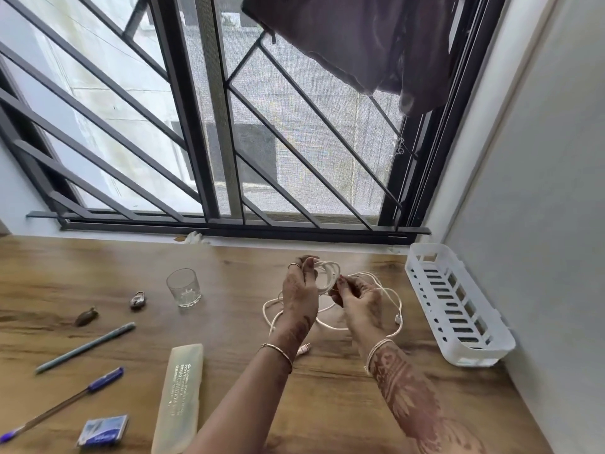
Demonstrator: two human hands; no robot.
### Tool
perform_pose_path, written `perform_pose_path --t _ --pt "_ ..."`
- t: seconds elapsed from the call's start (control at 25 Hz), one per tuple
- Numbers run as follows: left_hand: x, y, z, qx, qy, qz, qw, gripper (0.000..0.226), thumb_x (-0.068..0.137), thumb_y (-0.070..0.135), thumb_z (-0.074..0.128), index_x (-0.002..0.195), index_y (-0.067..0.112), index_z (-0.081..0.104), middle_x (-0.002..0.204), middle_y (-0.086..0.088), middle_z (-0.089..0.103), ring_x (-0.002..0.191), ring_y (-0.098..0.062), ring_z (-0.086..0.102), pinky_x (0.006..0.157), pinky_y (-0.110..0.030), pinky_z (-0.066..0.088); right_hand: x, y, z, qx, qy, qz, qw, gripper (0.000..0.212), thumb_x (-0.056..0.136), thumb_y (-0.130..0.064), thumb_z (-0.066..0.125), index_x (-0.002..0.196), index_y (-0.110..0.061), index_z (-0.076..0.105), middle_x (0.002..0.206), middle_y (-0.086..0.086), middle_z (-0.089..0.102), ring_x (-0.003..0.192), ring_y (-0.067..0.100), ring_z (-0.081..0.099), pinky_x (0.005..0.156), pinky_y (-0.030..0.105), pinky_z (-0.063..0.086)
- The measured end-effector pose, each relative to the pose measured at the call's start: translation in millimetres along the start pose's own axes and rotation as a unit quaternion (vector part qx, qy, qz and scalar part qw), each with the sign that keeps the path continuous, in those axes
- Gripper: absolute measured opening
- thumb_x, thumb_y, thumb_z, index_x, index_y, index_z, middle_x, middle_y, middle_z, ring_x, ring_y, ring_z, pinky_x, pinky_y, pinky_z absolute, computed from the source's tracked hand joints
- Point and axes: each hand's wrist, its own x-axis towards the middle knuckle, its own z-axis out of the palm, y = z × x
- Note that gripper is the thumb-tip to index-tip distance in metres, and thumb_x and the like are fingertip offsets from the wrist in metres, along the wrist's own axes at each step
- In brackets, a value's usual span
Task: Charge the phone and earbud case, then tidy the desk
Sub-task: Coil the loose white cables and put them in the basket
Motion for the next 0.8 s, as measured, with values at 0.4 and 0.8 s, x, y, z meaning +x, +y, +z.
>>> perform_pose_path --t 0.4,0.8 --pt "-4.4 -6.6 0.3 0.031 -0.032 0.05 0.998 0.016 0.097 0.018 0.05 0.106 0.012 0.062 0.091 0.003 0.067 0.084 -0.016 0.062 0.072 -0.02 0.042 -9.1 -13.1 0.0 0.123 -0.056 0.044 0.99 0.018 0.079 -0.003 0.073 0.095 0.003 0.065 0.087 0.019 0.068 0.069 0.017 0.066 0.062 0.021 0.055" --pt "0.9 -18.3 -5.7 0.058 -0.083 -0.018 0.995 0.025 0.091 0.048 0.054 0.092 0.024 0.063 0.08 -0.003 0.069 0.076 -0.031 0.066 0.075 -0.045 0.055 -11.4 -19.7 0.0 0.24 -0.097 0.083 0.962 0.036 0.08 0.009 0.065 0.114 -0.001 0.059 0.096 0.014 0.068 0.074 0.017 0.066 0.069 0.028 0.056"
